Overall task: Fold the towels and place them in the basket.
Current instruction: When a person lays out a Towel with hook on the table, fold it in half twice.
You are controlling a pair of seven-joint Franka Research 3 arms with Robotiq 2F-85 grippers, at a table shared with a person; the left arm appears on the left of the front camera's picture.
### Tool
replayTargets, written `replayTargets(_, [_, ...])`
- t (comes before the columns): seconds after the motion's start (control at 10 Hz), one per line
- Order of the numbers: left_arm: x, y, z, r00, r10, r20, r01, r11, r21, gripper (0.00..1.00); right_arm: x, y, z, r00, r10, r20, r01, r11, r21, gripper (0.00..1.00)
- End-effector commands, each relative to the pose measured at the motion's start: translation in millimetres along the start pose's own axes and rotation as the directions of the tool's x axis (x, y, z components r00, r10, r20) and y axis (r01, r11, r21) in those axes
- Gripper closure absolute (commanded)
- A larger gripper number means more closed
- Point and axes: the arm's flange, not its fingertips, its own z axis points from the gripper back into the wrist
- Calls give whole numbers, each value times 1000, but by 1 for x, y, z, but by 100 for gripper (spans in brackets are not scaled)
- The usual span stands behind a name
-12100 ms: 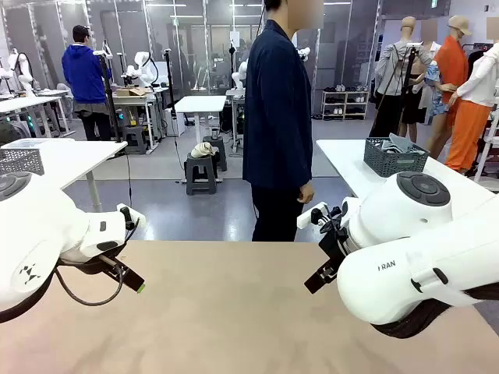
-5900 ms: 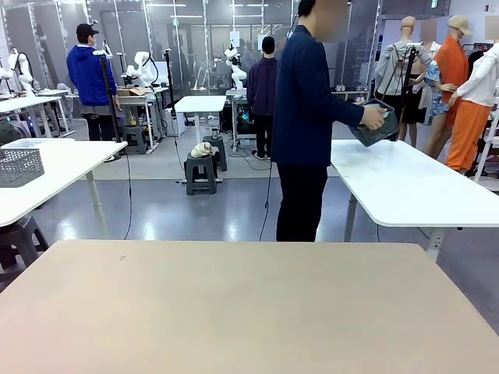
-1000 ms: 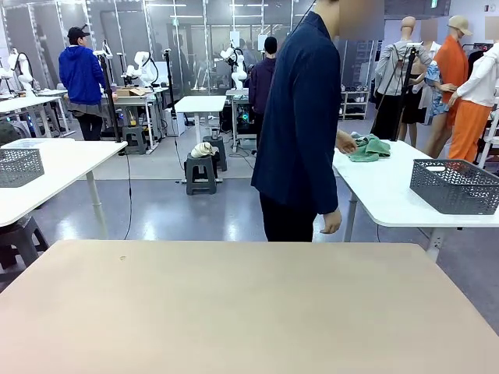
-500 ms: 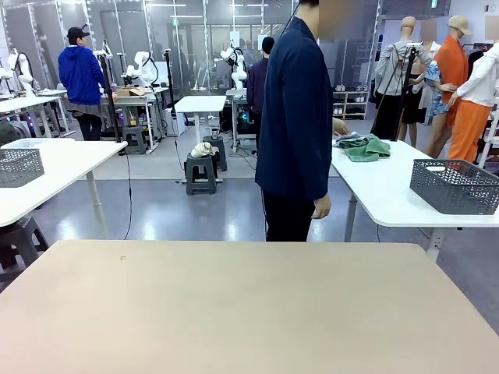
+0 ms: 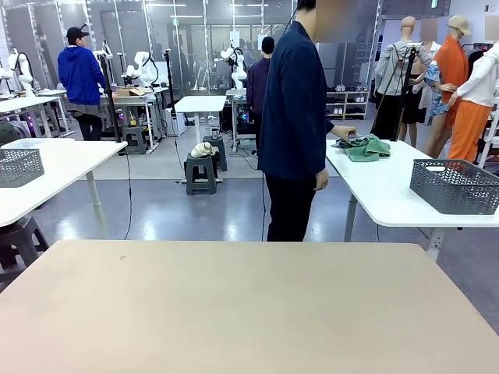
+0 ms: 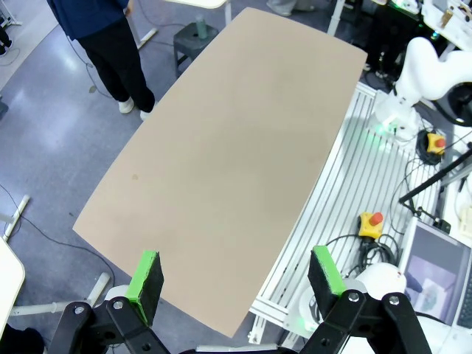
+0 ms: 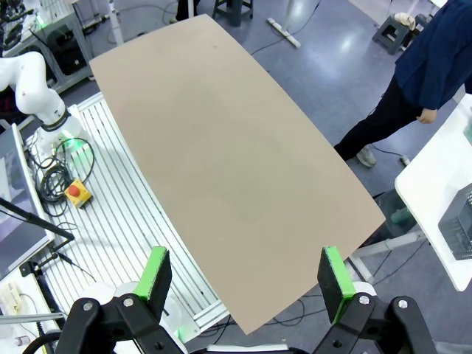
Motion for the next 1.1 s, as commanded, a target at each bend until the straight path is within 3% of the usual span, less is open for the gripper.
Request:
replayTargets(0.0, [1,-3,-1,1000,-14,7,14,1000,-10,0,1,0,-1,1000,13,6,-13,1000,9,0])
replayTargets(1.0, [1,-3,-1,1000,-14,7,14,1000,-10,0,1,0,-1,1000,13,6,-13,1000,9,0])
